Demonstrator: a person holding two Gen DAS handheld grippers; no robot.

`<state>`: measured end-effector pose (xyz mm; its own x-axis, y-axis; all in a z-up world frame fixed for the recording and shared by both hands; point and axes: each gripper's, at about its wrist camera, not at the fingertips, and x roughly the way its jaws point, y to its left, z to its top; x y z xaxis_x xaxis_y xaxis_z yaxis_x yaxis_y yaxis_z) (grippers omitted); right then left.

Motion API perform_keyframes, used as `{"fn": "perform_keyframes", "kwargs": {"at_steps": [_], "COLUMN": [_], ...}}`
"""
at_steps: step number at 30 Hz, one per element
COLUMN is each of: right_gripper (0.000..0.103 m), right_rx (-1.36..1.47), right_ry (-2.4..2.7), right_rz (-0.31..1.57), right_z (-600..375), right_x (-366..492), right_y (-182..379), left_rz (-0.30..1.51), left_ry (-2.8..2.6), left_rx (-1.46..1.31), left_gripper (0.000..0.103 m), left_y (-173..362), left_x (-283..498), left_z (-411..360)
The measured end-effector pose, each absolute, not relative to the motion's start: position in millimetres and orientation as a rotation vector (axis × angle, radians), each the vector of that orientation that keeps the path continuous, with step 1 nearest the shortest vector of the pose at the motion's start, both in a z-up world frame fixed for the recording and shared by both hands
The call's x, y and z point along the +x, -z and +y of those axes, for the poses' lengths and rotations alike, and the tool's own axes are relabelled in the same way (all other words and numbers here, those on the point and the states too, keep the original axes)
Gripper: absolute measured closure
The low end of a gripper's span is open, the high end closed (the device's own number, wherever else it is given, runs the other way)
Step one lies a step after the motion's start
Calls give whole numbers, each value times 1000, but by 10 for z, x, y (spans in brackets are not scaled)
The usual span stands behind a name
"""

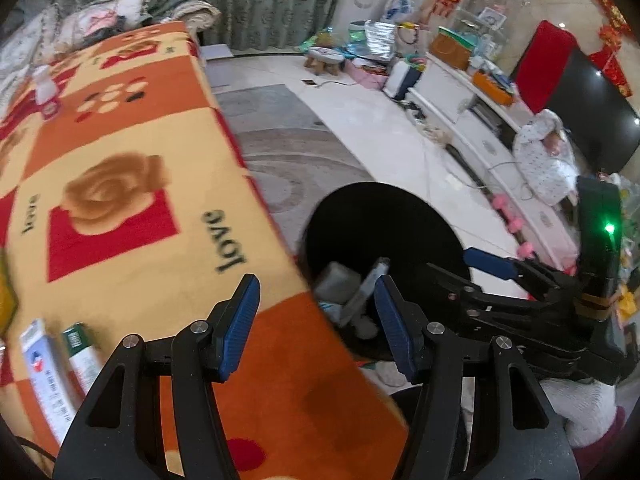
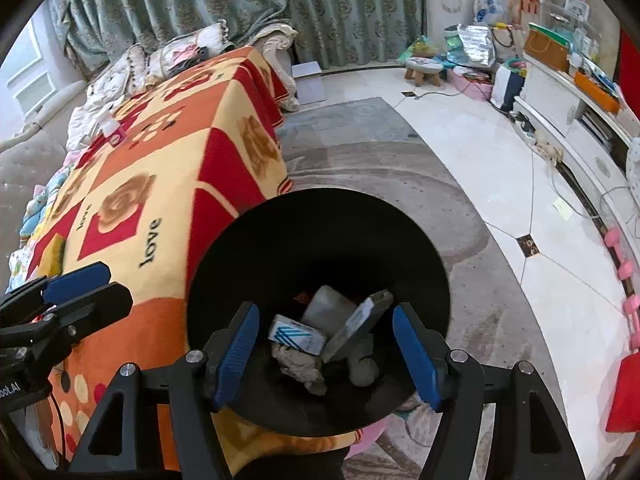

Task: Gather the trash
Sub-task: 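Move both tools back to the blanket, then grasp the pink candy wrapper with the left tool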

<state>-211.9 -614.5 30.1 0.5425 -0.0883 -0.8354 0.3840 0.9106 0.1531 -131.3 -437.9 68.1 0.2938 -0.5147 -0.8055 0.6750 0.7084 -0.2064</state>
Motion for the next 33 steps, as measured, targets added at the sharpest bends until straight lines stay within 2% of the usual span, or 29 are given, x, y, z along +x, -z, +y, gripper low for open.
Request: {"fn": "perform_keyframes", "kwargs": {"at_steps": [21,33], "right_gripper": [31,30], "right_rx": [245,182], "right_ry": [123,40], "right_rz": [935,947], "right_z": [-5166,-4648], "right_x": [-1743,-1521], "right_y": [-559,-603], "left_rz": [890,888], "left_ry": [595,508], "left_rx": [221,192], "left_gripper": [44,44], "left_y": [-929,-918], "left_x": [-1221,-1114], "left_z": [-3425,-2940]}}
